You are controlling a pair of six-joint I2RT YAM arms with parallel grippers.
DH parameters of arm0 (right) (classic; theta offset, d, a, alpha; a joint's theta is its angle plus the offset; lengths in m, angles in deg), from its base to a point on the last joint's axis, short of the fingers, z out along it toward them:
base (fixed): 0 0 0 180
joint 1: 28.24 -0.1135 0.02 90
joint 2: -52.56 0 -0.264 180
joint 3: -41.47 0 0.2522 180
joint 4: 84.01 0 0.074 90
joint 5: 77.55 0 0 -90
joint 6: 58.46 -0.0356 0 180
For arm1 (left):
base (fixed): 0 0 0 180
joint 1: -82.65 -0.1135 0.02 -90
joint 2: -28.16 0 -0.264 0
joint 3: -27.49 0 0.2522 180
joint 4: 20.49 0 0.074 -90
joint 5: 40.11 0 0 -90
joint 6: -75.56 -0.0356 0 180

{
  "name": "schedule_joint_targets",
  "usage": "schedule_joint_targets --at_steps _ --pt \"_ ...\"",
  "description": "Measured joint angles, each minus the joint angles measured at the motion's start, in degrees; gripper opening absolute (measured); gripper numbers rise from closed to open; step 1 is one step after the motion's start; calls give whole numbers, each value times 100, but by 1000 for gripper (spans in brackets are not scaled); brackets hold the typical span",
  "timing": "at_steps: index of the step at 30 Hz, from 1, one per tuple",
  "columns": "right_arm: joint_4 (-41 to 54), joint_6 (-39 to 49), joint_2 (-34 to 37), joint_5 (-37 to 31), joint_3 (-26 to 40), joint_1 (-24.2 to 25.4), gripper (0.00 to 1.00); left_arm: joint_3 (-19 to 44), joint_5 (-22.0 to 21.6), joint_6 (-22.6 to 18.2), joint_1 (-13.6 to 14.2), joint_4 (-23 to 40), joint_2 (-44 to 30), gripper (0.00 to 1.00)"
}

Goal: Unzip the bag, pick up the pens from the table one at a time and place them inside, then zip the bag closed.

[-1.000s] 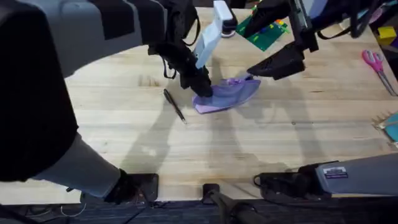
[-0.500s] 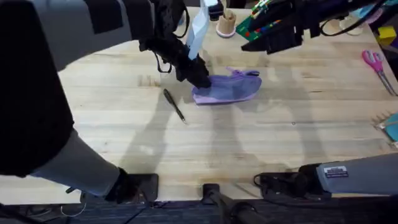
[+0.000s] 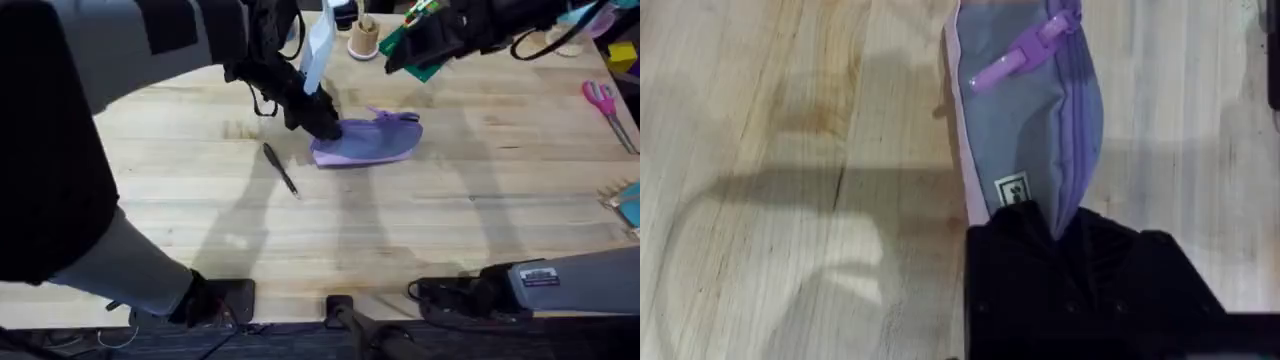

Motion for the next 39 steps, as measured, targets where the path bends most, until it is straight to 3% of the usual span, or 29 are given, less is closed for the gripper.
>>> schedule_joint_targets --at_steps 4,9,32,39 --pt "57 -683 -2 -481 0 -125 996 0 6 0 0 0 0 41" --pt "60 -1007 0 -553 0 -189 995 0 12 0 0 0 2 41" --pt "3 -979 1319 -931 9 -413 992 0 15 0 0 0 0 42" --pt "-2 -952 1663 -933 9 -560 950 0 17 0 0 0 0 42"
